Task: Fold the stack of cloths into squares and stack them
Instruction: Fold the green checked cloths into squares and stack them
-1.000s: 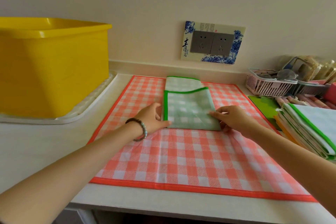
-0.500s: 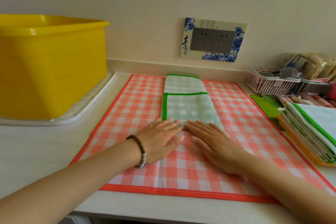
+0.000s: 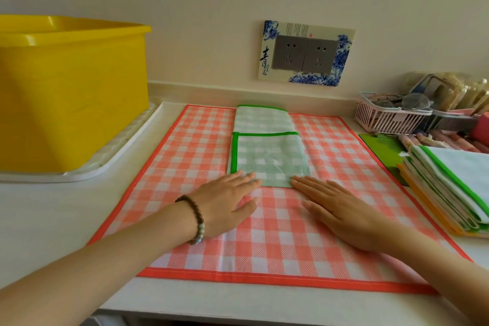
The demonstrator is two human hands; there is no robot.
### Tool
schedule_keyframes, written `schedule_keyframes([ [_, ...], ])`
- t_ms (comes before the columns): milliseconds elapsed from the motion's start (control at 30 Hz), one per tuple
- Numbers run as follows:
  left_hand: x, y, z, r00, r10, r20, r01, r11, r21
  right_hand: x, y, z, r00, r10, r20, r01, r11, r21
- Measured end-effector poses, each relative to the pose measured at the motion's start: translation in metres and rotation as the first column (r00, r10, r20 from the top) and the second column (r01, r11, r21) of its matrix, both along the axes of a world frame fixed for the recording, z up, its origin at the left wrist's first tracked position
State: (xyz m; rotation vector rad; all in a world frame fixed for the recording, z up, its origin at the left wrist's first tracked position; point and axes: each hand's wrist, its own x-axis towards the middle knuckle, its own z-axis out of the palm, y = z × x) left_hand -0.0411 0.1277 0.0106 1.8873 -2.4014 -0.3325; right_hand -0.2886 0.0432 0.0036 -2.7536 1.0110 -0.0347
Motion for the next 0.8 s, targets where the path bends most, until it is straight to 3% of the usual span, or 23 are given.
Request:
schedule_keyframes([
  [233, -0.002, 0.0, 0.003, 1.0, 0.021, 0.018, -0.021, 1.0, 0.008, -0.019, -0.012, 0.003, 1.0, -0.026, 0.011, 0.026, 0.996, 0.082],
  [367, 0.004, -0.004, 0.004, 0.998, 0.057, -0.025, -0.057, 0.998, -0.019, -0.012, -0.019, 0.017, 0.955, -0.124, 0.269, 0.088, 0.986, 0.143],
  [500, 0.012, -0.01, 0.009, 0.986, 0.11, -0.128, -0.105, 0.993, 0.047, -0.004, -0.025, 0.025, 0.997, -0.04, 0.072, 0.045, 0.996, -0.075],
  [567, 0.016, -0.012, 0.009, 0.979, 0.132, -0.155, -0.126, 0.991, 0.049, 0.003, -0.028, 0.028, 0.999, -0.045, -0.02, 0.043, 0.994, -0.102],
  [800, 0.023, -0.013, 0.011, 0.98, 0.157, -0.12, -0.155, 0.988, 0.025, 0.019, -0.031, 0.036, 0.991, -0.005, -0.13, -0.026, 0.971, -0.237],
])
